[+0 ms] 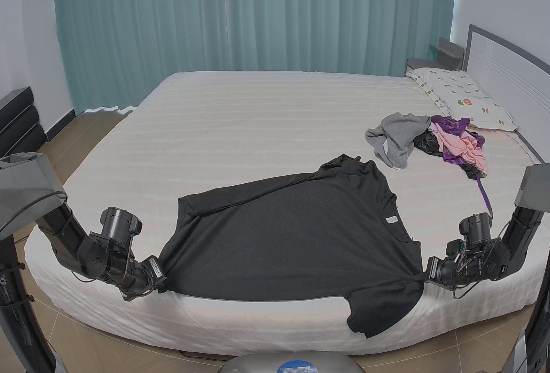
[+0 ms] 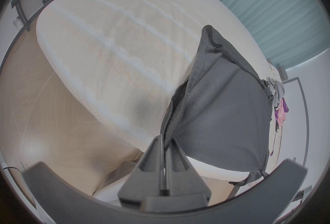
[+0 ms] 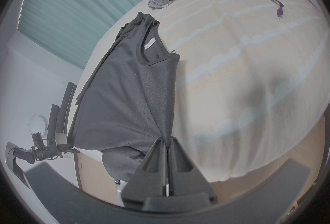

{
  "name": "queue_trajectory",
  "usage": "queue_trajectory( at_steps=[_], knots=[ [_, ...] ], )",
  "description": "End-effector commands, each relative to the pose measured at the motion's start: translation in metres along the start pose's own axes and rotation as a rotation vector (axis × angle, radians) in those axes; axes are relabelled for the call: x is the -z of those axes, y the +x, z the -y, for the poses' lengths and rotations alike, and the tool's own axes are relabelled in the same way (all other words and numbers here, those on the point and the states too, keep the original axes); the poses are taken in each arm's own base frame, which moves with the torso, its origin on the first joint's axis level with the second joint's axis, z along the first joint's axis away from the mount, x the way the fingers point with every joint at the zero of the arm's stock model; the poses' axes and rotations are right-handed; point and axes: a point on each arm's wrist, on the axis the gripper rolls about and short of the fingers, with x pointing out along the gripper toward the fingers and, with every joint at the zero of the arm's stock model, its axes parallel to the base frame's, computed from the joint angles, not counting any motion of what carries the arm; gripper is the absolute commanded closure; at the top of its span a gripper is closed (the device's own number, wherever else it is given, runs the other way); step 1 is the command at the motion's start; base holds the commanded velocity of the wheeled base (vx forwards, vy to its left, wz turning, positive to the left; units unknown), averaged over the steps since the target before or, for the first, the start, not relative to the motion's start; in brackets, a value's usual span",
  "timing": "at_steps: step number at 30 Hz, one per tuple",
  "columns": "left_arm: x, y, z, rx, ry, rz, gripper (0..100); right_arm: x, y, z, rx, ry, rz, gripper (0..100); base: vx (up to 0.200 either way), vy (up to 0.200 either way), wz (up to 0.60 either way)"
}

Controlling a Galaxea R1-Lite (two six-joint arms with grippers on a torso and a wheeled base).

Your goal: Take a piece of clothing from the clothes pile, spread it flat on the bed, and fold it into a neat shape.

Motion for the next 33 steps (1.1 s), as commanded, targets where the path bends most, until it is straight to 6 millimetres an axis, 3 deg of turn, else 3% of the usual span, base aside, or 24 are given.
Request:
queue_trajectory(
  at_steps=[1, 8, 9, 14, 22, 33],
  knots=[
    [0.001, 0.004, -0.001, -0.011, -0.001, -0.010, 100, 0.004, -0.004, 0.002, 0.002, 0.008, -0.009, 100, 0.000, 0.000, 0.00],
    [0.001, 0.004, -0.001, -0.011, -0.001, -0.010, 100, 0.004, -0.004, 0.008, 0.012, 0.027, -0.011, 100, 0.000, 0.000, 0.00],
    [0.001, 0.004, -0.002, -0.012, -0.001, -0.011, 0, 0.004, -0.005, 0.008, 0.010, 0.028, -0.010, 0, 0.000, 0.000, 0.00],
    [0.002, 0.003, -0.001, -0.010, 0.001, -0.011, 0, 0.004, -0.007, 0.007, -0.009, 0.029, -0.009, 0, 0.000, 0.000, 0.00],
    [-0.024, -0.015, -0.006, 0.071, -0.063, 0.072, 0, -0.007, -0.027, 0.005, -0.038, 0.136, 0.062, 0, 0.000, 0.000, 0.00],
    [-0.041, -0.024, -0.004, 0.156, -0.141, 0.134, 0, -0.012, -0.029, -0.001, -0.099, 0.242, 0.091, 0, 0.000, 0.000, 0.00]
  ],
)
